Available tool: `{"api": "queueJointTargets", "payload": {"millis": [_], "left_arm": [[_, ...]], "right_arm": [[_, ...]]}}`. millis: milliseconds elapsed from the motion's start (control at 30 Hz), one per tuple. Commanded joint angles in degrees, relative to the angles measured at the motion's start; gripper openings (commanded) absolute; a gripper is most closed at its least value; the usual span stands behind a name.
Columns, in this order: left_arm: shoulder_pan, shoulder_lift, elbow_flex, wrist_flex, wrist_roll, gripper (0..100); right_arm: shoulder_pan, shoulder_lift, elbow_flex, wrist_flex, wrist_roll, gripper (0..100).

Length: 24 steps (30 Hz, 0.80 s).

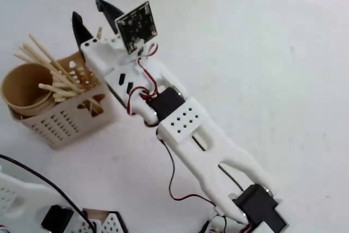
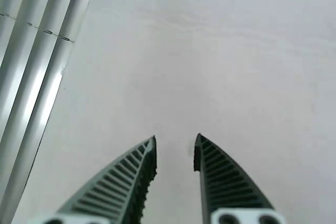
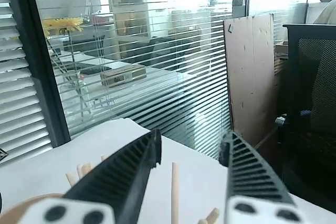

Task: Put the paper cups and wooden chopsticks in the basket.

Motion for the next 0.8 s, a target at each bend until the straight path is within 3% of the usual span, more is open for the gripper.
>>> {"api": "queueJointTargets", "payload": {"millis": [0, 67, 167, 300, 400, 533, 667, 767], "left_arm": [[-0.22, -0.66, -0.44, -1.32, -0.35, 14], [-0.22, -0.66, -0.44, -1.23, -0.44, 14], [-0.22, -0.66, -0.44, -1.58, -0.44, 14], [-0.04, -0.66, -0.44, -1.58, -0.44, 14], [0.04, -0.66, -0.44, -1.58, -0.44, 14], [0.04, -0.66, -0.44, -1.58, -0.44, 14], [0.04, -0.66, -0.44, -1.58, -0.44, 14], [0.04, -0.57, -0.35, -1.23, -0.44, 14]], "right_arm": [[-0.22, -1.1, -0.7, -1.1, 0.0, 19.7], [-0.04, -2.15, -1.93, -0.22, 1.14, 19.7], [-0.22, -7.16, -6.15, 11.65, 8.7, 16.0], [-0.92, -15.08, -13.89, 36.53, 19.25, 8.9], [-0.84, -18.86, -21.36, 58.15, 27.25, 10.1], [4.88, -17.8, -30.15, 80.48, 28.04, 13.3], [14.29, -9.71, -27.69, 88.75, 33.23, 17.1], [15.34, -0.75, -20.31, 85.58, 38.24, 21.4]]}}
